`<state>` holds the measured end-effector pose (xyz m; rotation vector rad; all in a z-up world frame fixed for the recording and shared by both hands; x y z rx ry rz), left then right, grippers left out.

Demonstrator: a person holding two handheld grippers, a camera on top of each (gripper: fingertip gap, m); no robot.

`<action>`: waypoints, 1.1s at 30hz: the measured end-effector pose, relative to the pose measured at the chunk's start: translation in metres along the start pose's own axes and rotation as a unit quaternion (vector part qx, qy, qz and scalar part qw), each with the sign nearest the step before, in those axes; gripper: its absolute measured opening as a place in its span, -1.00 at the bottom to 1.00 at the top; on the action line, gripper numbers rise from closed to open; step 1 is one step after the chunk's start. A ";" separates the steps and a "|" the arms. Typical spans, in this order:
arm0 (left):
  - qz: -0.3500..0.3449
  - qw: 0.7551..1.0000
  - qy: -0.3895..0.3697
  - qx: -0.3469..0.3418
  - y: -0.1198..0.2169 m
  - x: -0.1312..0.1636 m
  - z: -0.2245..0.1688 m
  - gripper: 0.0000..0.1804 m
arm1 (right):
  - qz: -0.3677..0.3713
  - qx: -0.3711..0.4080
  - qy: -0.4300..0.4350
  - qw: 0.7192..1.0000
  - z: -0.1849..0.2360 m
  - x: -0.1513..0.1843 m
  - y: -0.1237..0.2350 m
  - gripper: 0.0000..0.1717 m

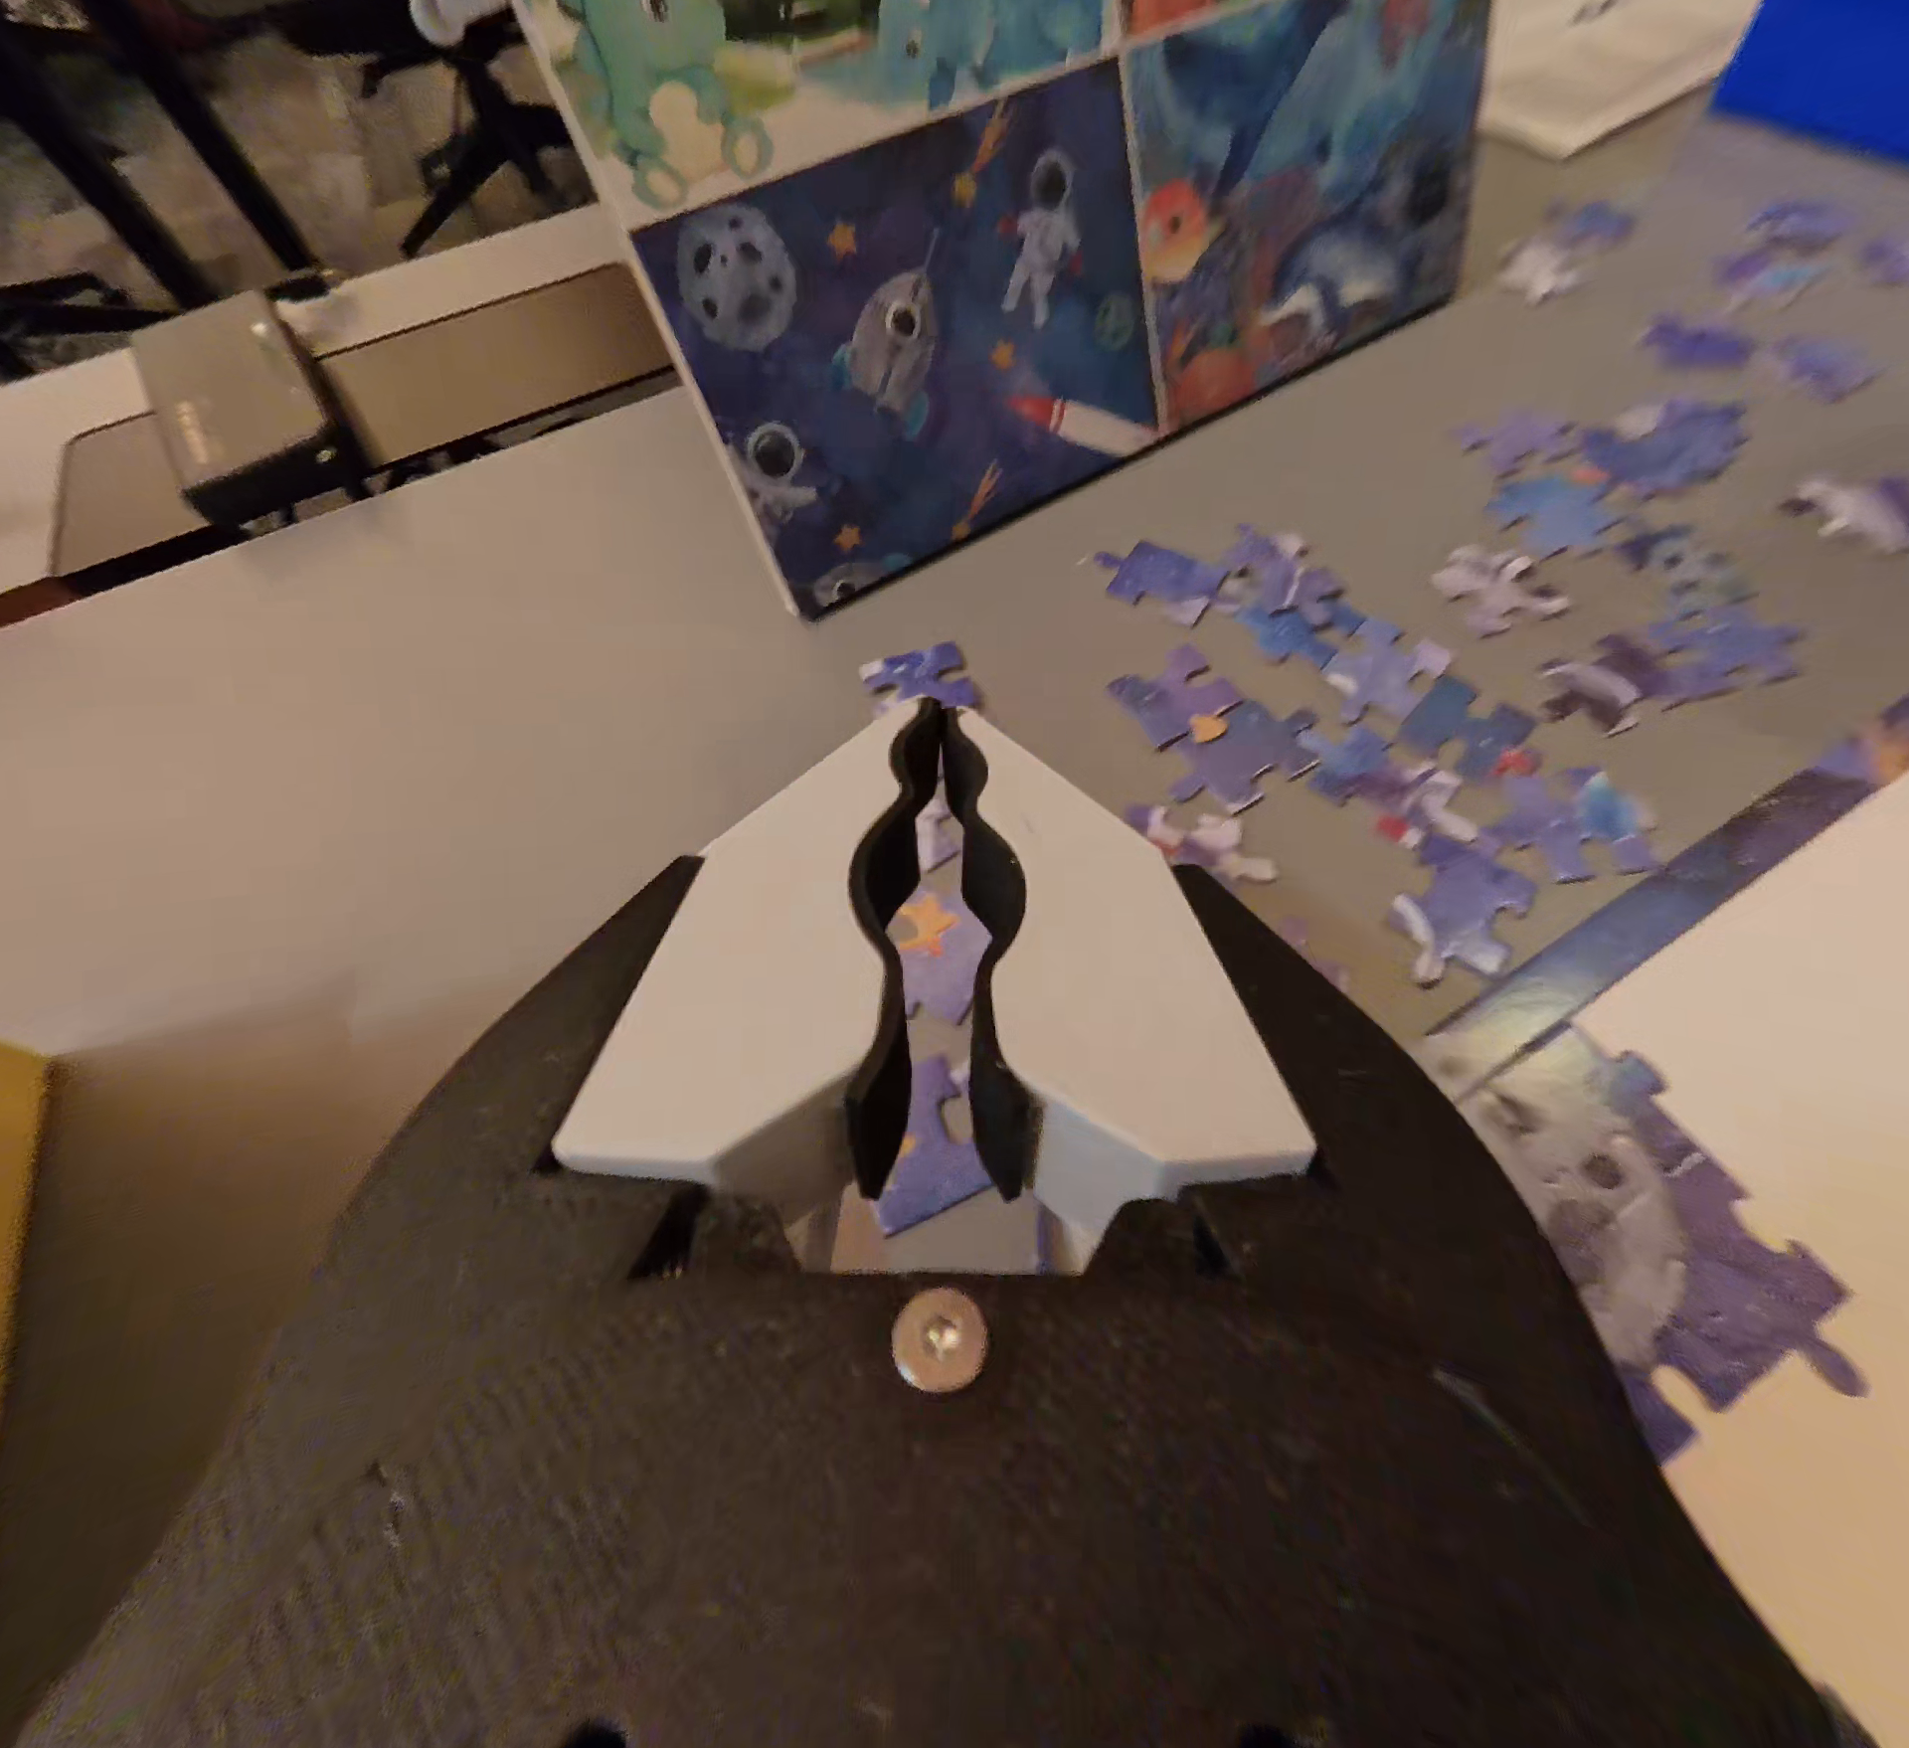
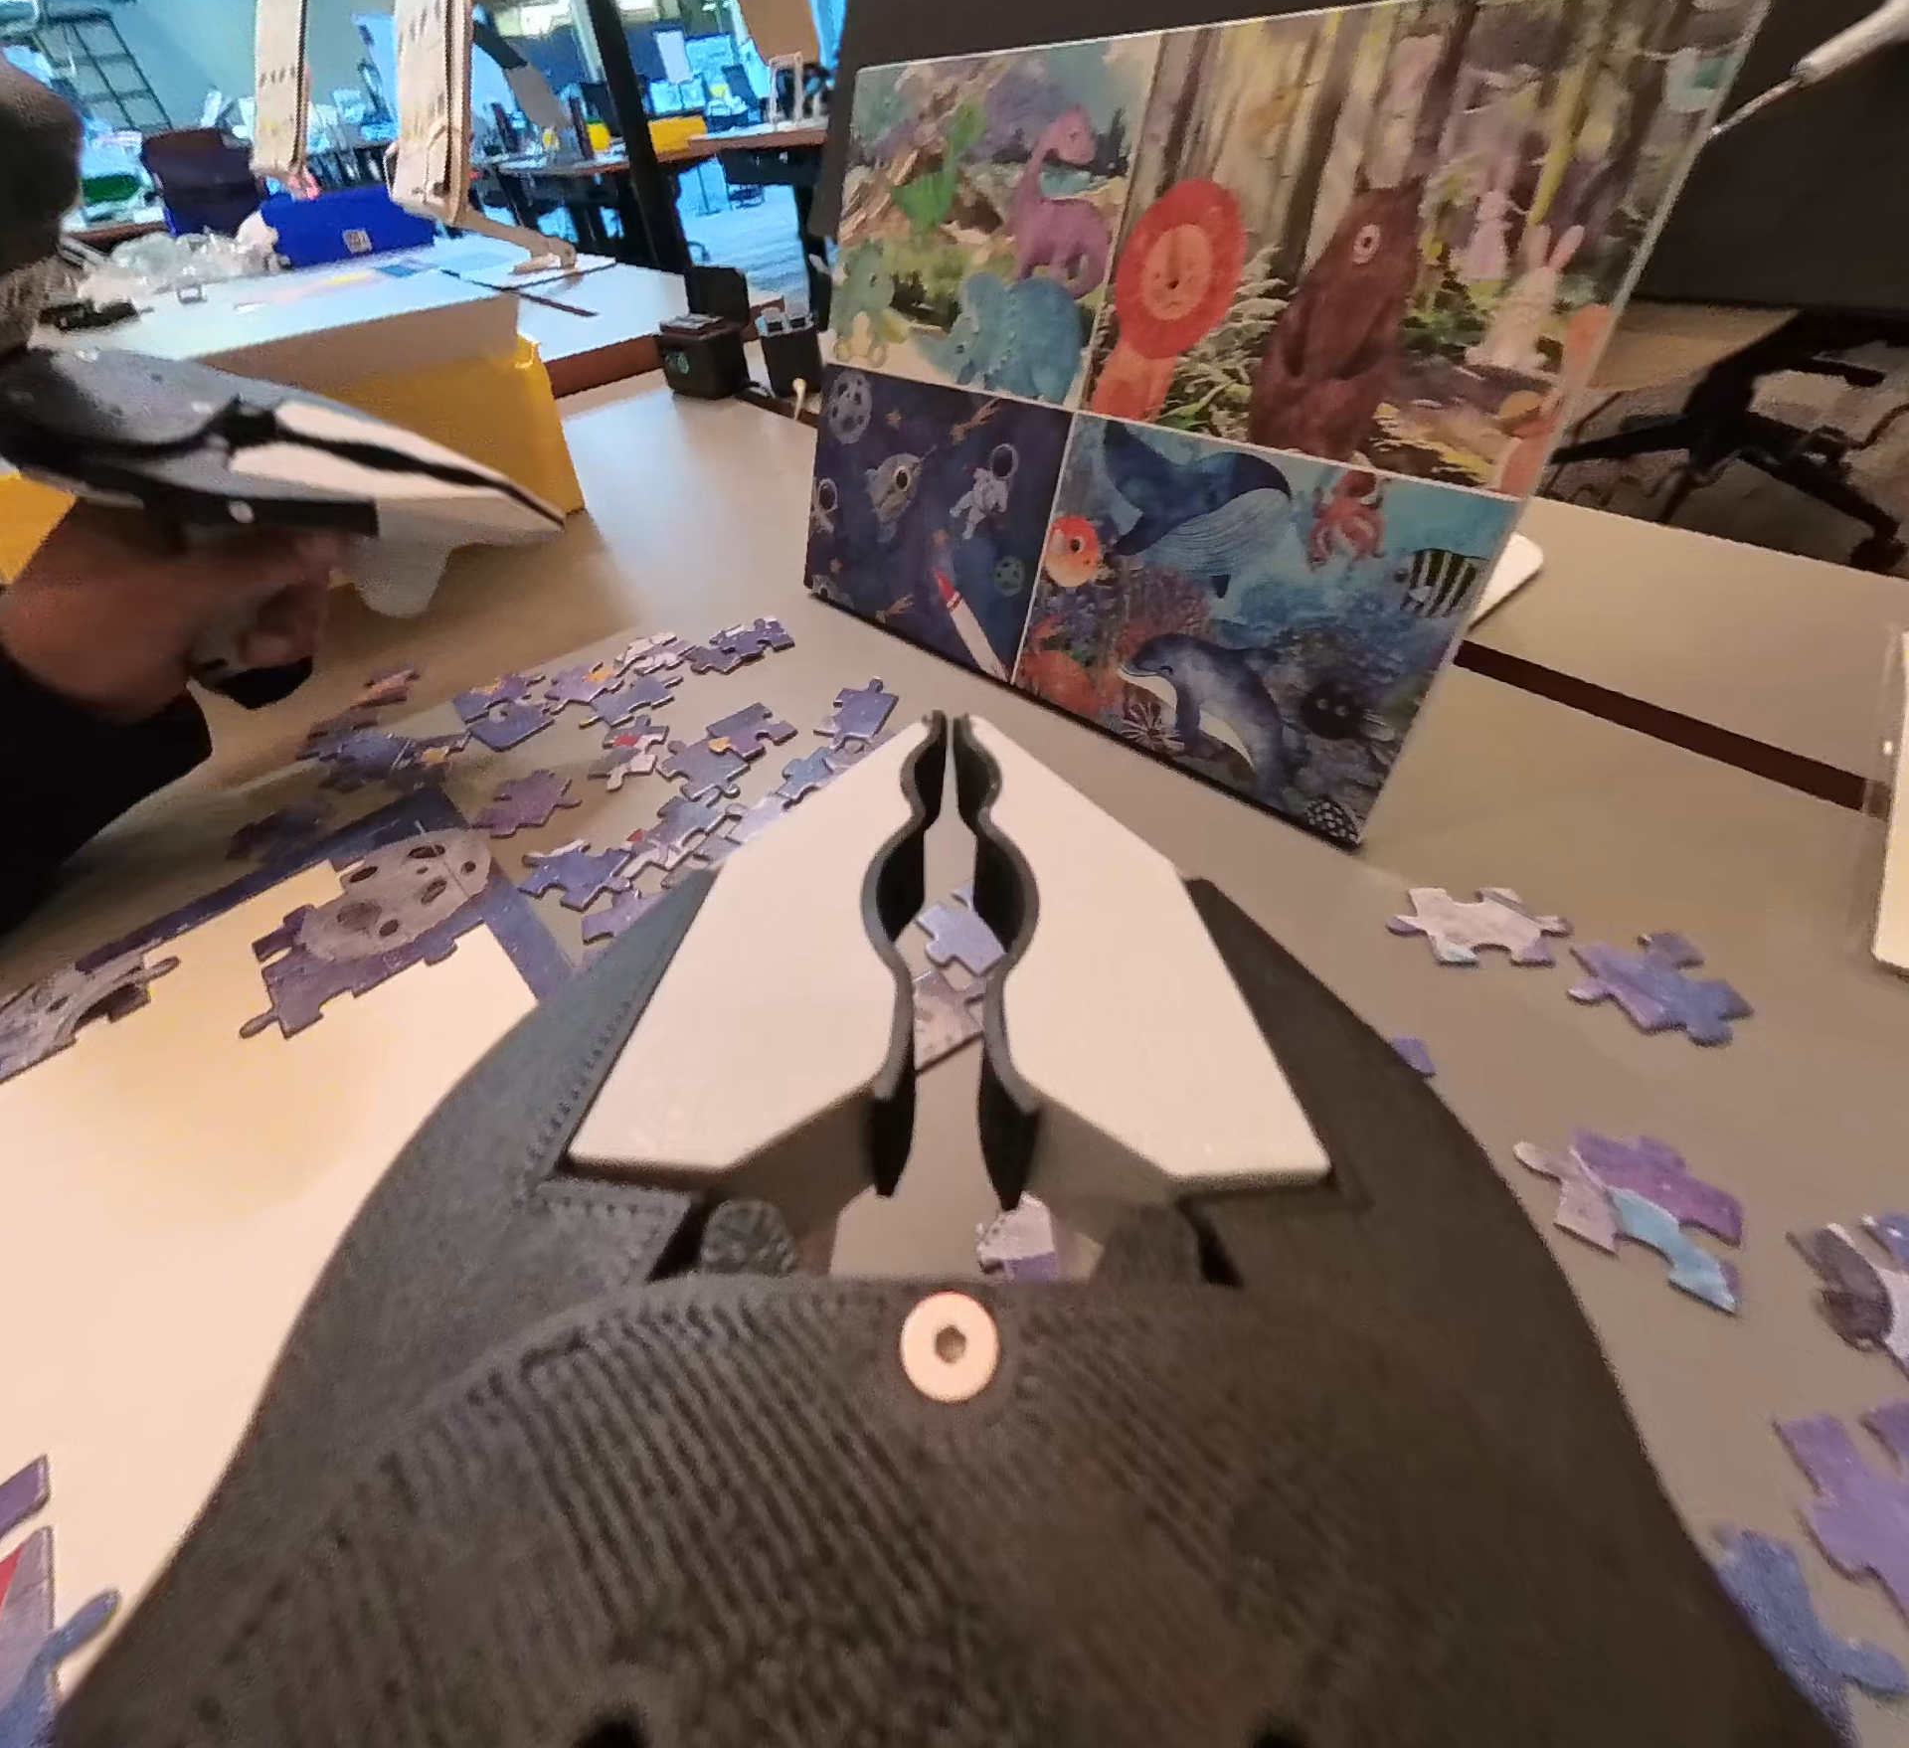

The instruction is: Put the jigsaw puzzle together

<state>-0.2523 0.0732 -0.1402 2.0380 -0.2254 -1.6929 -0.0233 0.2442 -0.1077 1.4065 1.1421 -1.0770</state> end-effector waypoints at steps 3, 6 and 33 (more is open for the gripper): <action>0.025 0.997 -0.037 -0.066 -0.005 0.008 0.011 -1.00 | -0.009 0.000 -0.021 1.000 -0.004 0.000 0.002 -1.00; 0.035 0.994 -0.050 -0.091 -0.007 0.010 0.015 -1.00 | -0.011 0.005 -0.023 1.000 -0.005 0.000 0.003 -0.98; 0.029 0.998 0.003 -0.058 -0.007 0.010 0.016 -1.00 | -0.007 0.030 0.001 1.000 -0.009 -0.003 0.007 -0.97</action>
Point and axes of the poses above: each gripper's, where its closed fingertips meet, y back along the fingers, x out of its underside, z = x × y across the jaws, the point moved 3 cm from there along y, back along the fingers, and after that the axes turned 13 degrees about y, right-handed, at the moved point
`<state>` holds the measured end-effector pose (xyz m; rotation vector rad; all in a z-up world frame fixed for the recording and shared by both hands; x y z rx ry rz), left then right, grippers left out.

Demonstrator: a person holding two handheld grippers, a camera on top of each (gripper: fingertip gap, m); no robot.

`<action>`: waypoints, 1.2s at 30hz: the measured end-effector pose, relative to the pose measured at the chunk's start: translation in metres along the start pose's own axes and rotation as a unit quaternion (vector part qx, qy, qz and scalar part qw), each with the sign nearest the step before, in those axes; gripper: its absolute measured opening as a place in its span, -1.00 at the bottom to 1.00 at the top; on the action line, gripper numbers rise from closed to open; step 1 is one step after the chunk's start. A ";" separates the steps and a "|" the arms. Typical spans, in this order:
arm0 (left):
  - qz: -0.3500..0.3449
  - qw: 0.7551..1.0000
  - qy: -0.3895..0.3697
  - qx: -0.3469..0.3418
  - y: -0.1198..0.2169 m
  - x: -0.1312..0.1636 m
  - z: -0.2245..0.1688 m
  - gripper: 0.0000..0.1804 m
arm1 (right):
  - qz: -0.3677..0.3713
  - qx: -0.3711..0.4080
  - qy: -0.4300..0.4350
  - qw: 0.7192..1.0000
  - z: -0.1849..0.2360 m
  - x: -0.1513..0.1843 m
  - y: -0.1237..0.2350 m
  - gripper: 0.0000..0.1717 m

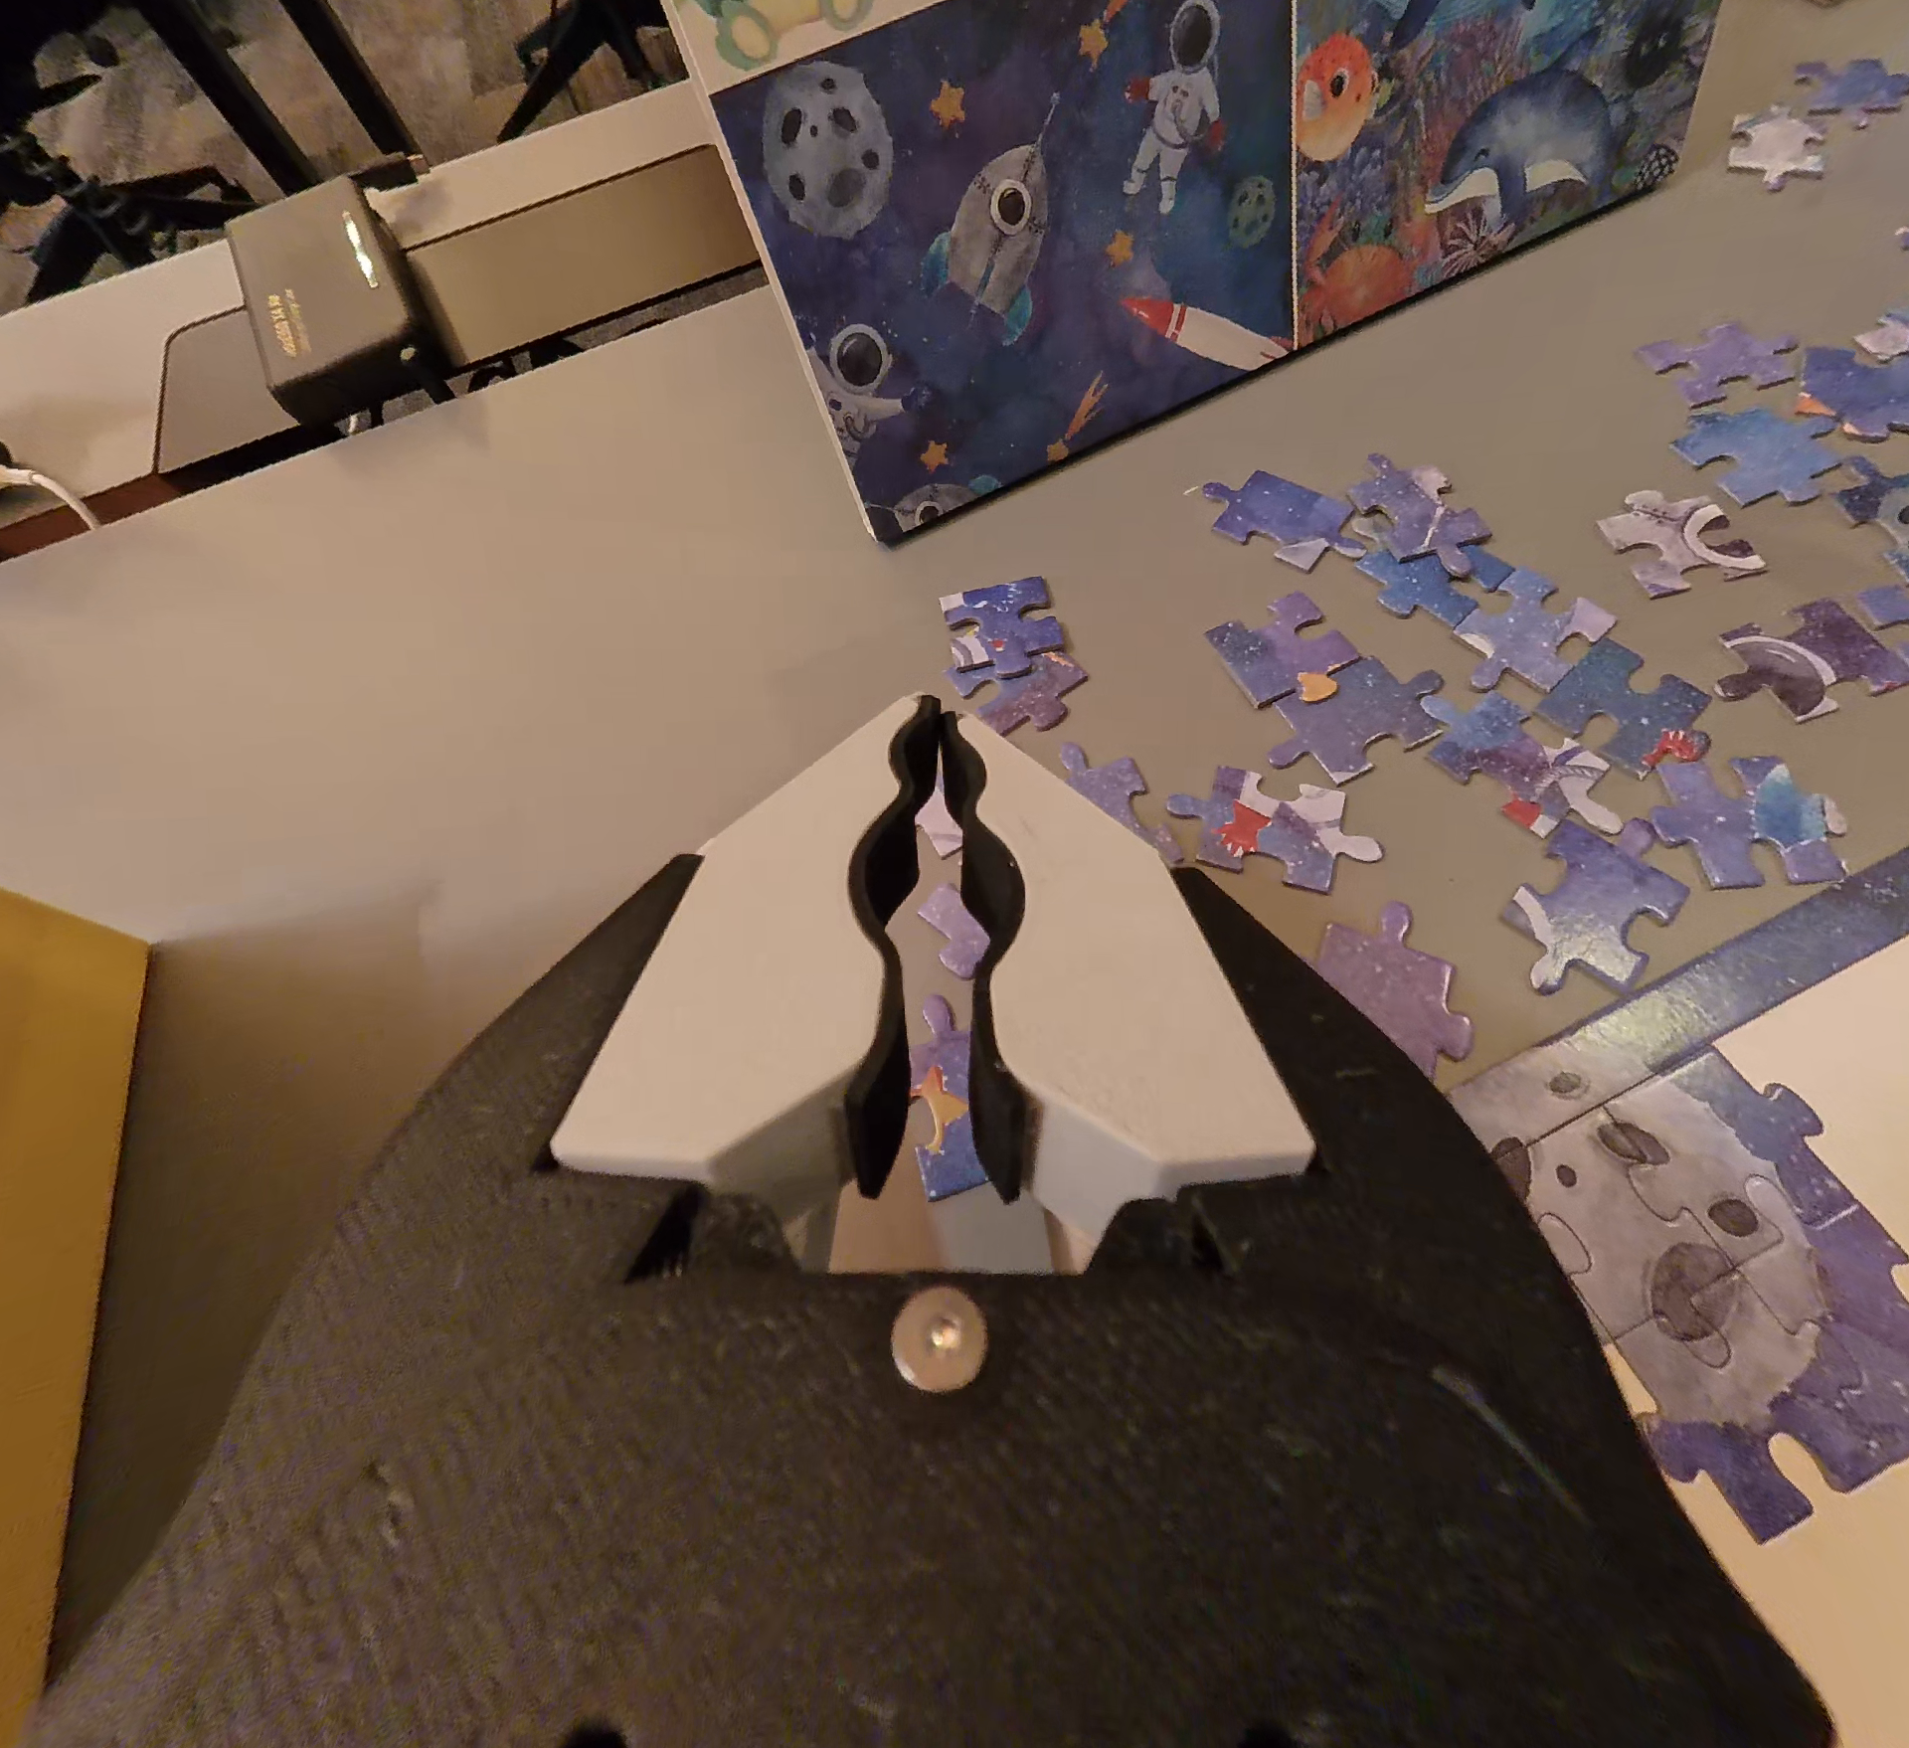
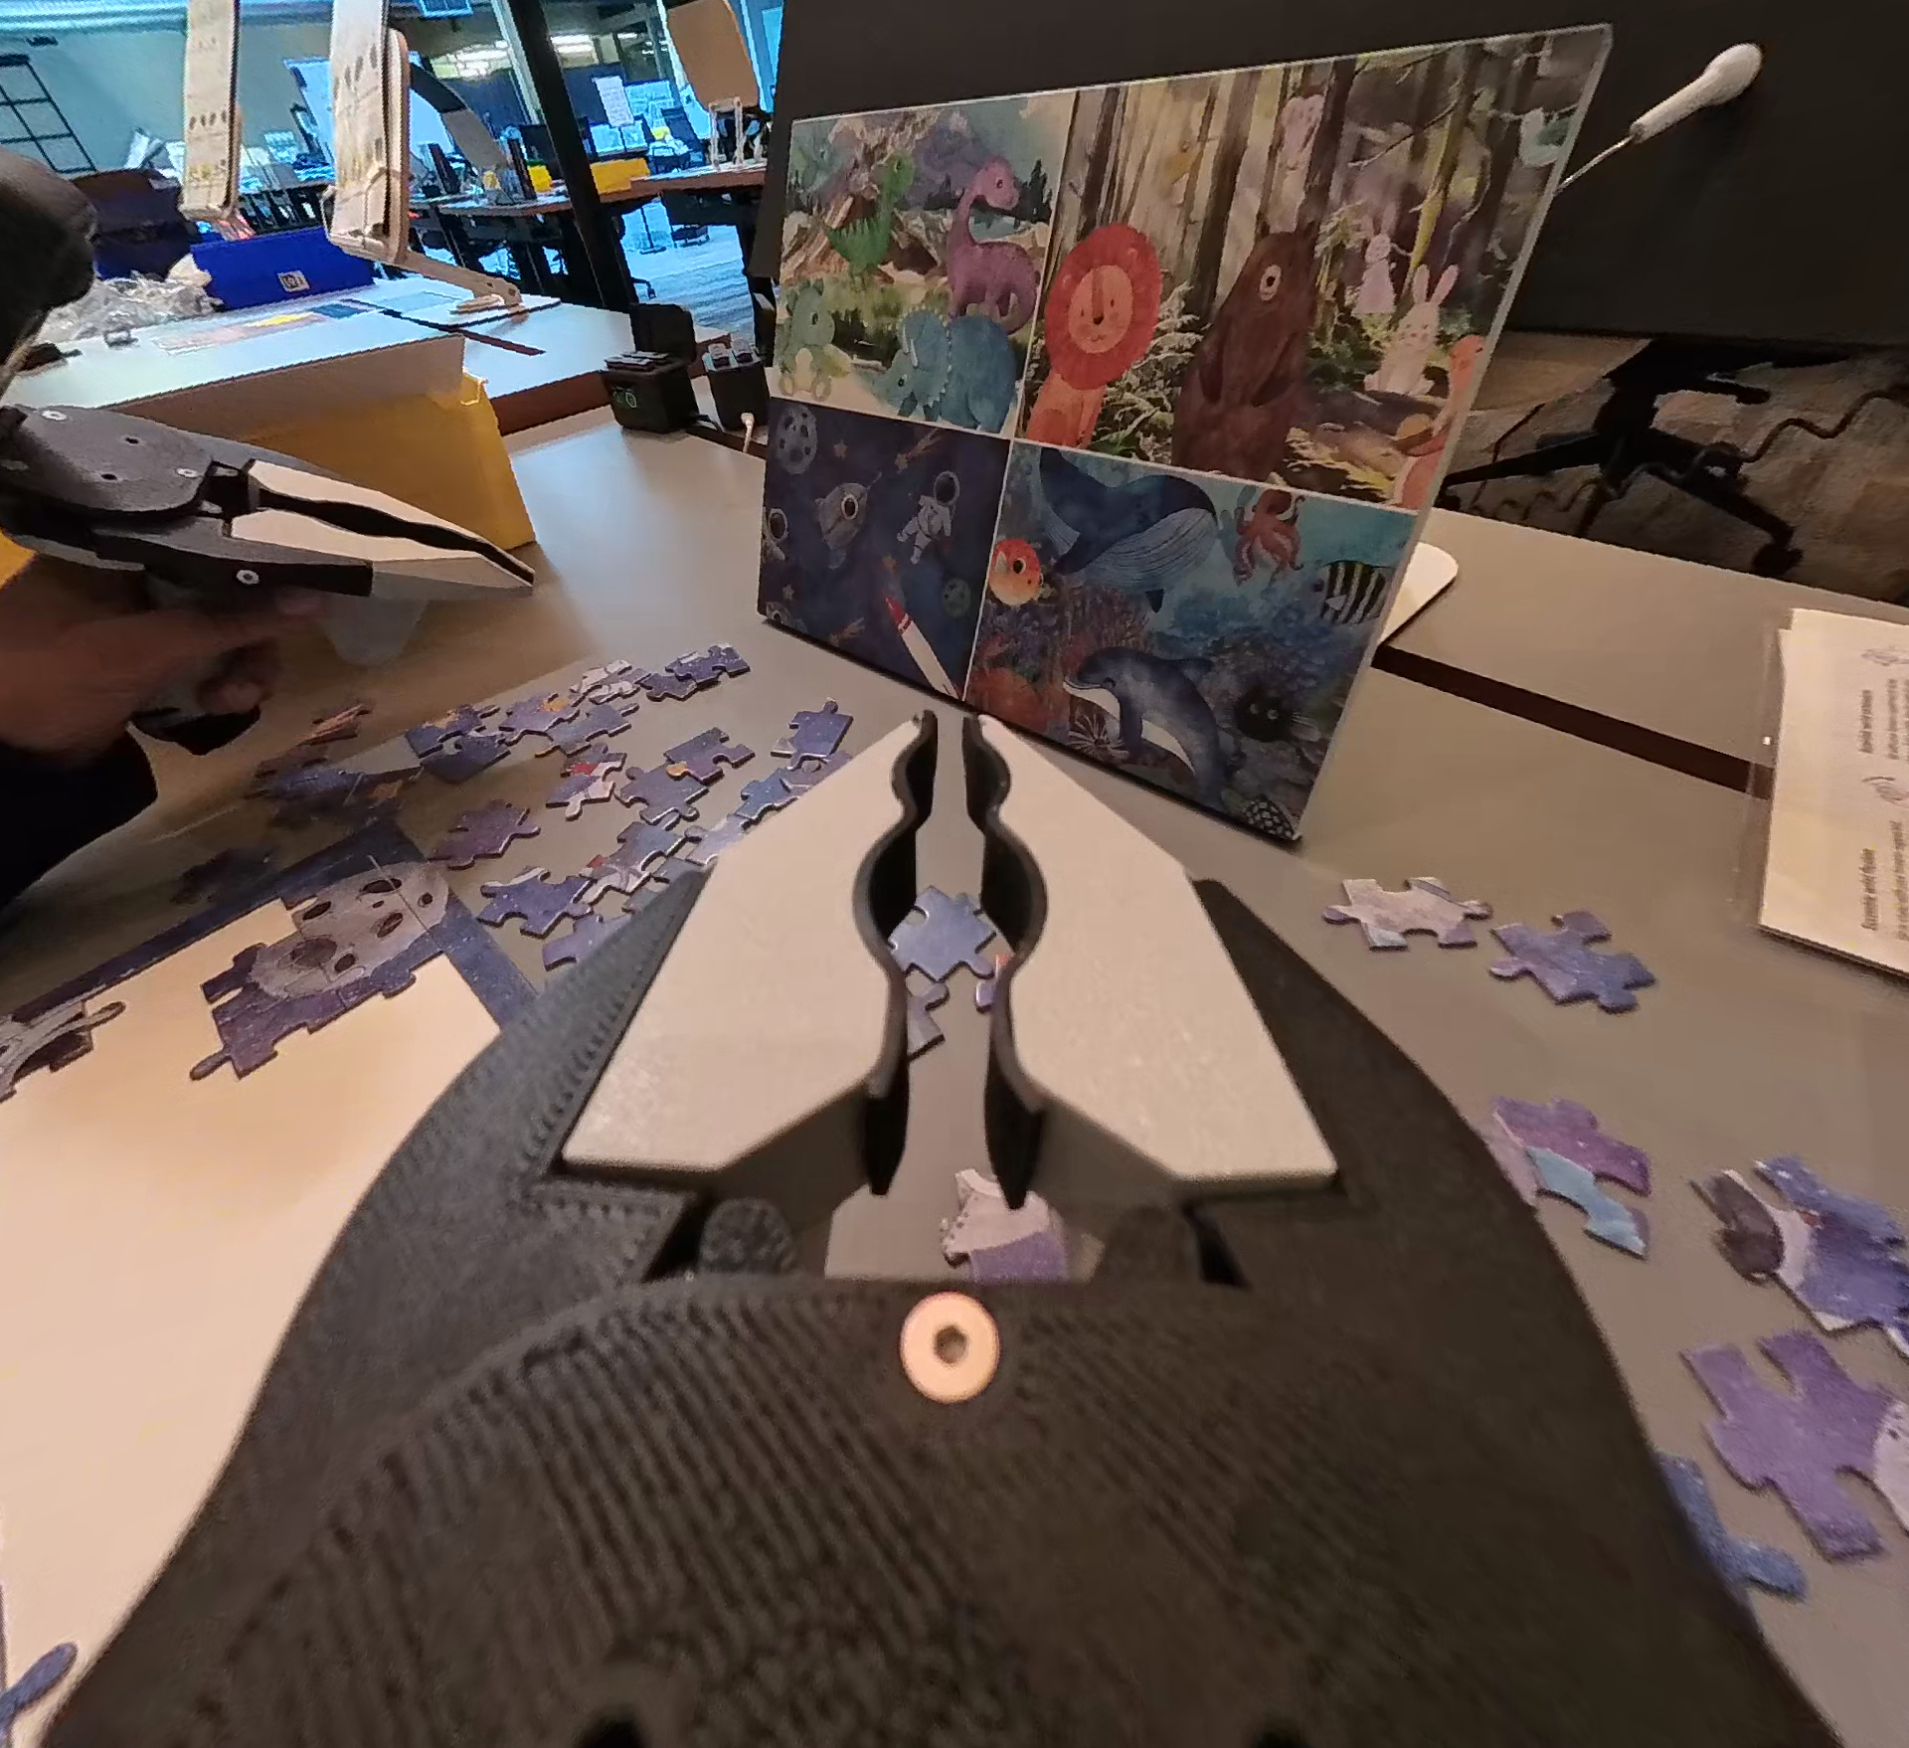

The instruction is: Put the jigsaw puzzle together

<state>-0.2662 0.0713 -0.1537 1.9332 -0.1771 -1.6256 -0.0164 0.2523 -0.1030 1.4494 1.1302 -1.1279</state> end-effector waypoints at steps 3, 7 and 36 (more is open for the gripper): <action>0.002 1.000 -0.002 0.002 0.000 0.001 -0.001 -1.00 | -0.003 -0.003 -0.005 1.000 0.000 0.000 0.000 -0.96; 0.003 1.000 -0.001 0.002 0.000 0.001 0.000 -1.00 | -0.008 -0.003 -0.010 1.000 -0.001 -0.001 0.001 -0.96; -0.005 0.998 0.023 -0.053 0.007 0.001 0.041 -1.00 | -0.027 0.008 -0.007 1.000 -0.003 -0.012 0.009 -0.95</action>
Point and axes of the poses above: each gripper's, where its closed fingertips meet, y back along the fingers, x out of its underside, z = x × y across the jaws, the point moved 3 cm from there along y, back along the fingers, and after that the axes turned 13 degrees about y, right-handed, at the moved point
